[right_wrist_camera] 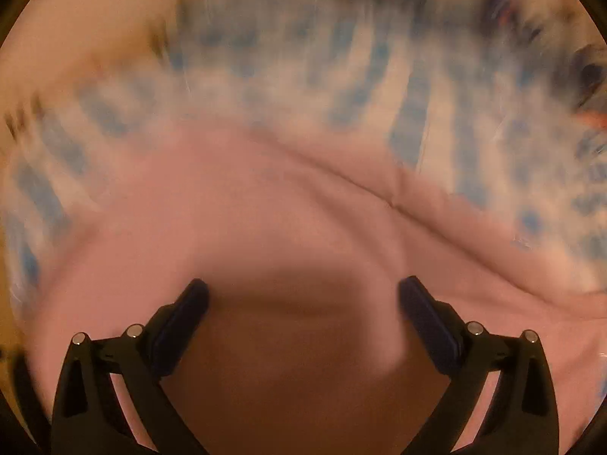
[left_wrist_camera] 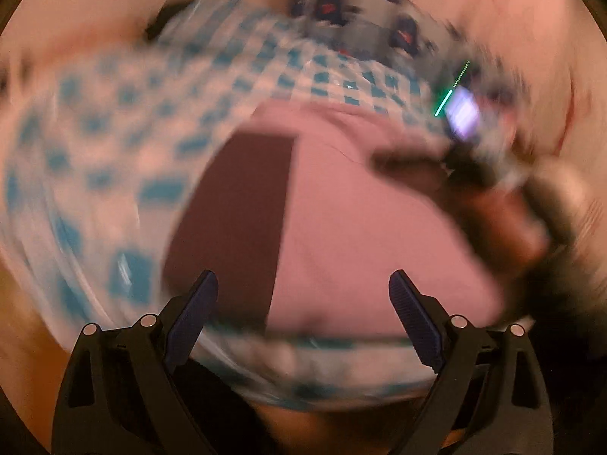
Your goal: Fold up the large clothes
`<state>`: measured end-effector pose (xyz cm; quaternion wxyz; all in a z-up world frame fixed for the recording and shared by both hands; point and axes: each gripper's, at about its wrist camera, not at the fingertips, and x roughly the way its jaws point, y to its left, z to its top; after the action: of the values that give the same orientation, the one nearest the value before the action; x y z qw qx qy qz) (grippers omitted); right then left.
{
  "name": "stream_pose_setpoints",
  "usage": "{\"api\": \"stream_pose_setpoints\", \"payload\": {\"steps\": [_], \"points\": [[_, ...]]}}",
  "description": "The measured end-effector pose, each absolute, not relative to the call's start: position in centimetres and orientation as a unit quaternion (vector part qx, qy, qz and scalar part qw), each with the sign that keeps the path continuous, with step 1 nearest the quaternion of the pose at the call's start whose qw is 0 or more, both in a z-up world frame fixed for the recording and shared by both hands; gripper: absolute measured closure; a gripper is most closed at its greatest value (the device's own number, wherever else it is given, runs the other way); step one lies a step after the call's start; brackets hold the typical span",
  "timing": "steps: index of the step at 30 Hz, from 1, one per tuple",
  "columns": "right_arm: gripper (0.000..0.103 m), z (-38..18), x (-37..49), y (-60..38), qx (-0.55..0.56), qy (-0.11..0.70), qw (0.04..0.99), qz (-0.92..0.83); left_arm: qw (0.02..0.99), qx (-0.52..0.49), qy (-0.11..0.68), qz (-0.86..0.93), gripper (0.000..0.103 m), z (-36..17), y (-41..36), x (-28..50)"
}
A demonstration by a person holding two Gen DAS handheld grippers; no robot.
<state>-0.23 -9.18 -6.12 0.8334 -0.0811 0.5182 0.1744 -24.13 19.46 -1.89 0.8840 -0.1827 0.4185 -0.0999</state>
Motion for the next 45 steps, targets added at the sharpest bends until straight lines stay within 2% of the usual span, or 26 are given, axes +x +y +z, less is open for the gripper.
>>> {"api": "stream_pose_setpoints", "payload": {"steps": [3,8,12,16,18,21,23,25,26,27,30,33,36,41,45], "points": [[0.006,-5.5,0.8,-10.0,-0.060,0.525,0.829,0.182,0.846,-0.305,0.424,-0.110,0.015,-3.6,24.0,-24.5],[0.006,1.6,-5.1,-13.3,-0.029,0.442,0.872,0.209,0.789,-0.436,0.420,-0.107,0.015,-7.0,27.5,-24.6],[0.006,2.0,-11.8,-15.8,-0.037,0.426,0.879,0.212,0.788,-0.432,0.423,-0.119,0.015,-7.7,26.0,-23.6],[0.006,-3.4,-14.7,-17.6,-0.072,0.474,0.851,0.213,0.798,-0.403,0.433,-0.112,0.015,-7.4,23.4,-22.9],[0.007,-1.7,-15.6,-19.7,-0.033,0.455,0.863,0.216,0.829,-0.373,0.400,-0.115,0.015,-5.0,22.4,-23.6],[0.007,2.3,-17.5,-24.6,0.031,0.383,0.909,0.164,0.858,-0.343,0.360,-0.129,0.015,-2.6,22.0,-24.1],[0.007,2.2,-18.0,-27.2,0.044,0.376,0.919,0.110,0.858,-0.340,0.356,-0.149,0.015,-2.6,21.5,-23.3],[0.006,-2.0,-16.6,-29.6,0.026,0.435,0.899,0.050,0.852,-0.332,0.377,-0.147,0.015,-4.3,21.5,-21.4],[0.005,-4.8,-15.8,-30.1,0.026,0.469,0.879,0.076,0.840,-0.332,0.406,-0.139,0.015,-6.2,21.5,-20.0],[0.005,-5.3,-16.1,-30.9,0.050,0.461,0.882,0.087,0.820,-0.356,0.427,-0.137,0.015,-8.0,21.8,-19.1],[0.006,-2.4,-16.3,-30.7,0.044,0.466,0.880,0.080,0.811,-0.398,0.410,-0.127,0.015,-8.0,22.7,-19.9],[0.006,2.2,-17.2,-29.2,0.047,0.397,0.912,0.091,0.816,-0.394,0.407,-0.117,0.015,-6.6,23.0,-21.6],[0.006,3.5,-17.4,-25.5,0.006,0.361,0.925,0.117,0.791,-0.435,0.417,-0.107,0.015,-7.9,23.7,-22.7],[0.006,-3.7,-14.4,-19.6,-0.057,0.450,0.878,0.150,0.769,-0.462,0.432,-0.092,0.015,-9.9,23.9,-21.8],[0.006,-3.3,-14.9,-20.7,-0.024,0.444,0.882,0.158,0.744,-0.492,0.441,-0.099,0.015,-11.6,24.1,-21.6]]}}
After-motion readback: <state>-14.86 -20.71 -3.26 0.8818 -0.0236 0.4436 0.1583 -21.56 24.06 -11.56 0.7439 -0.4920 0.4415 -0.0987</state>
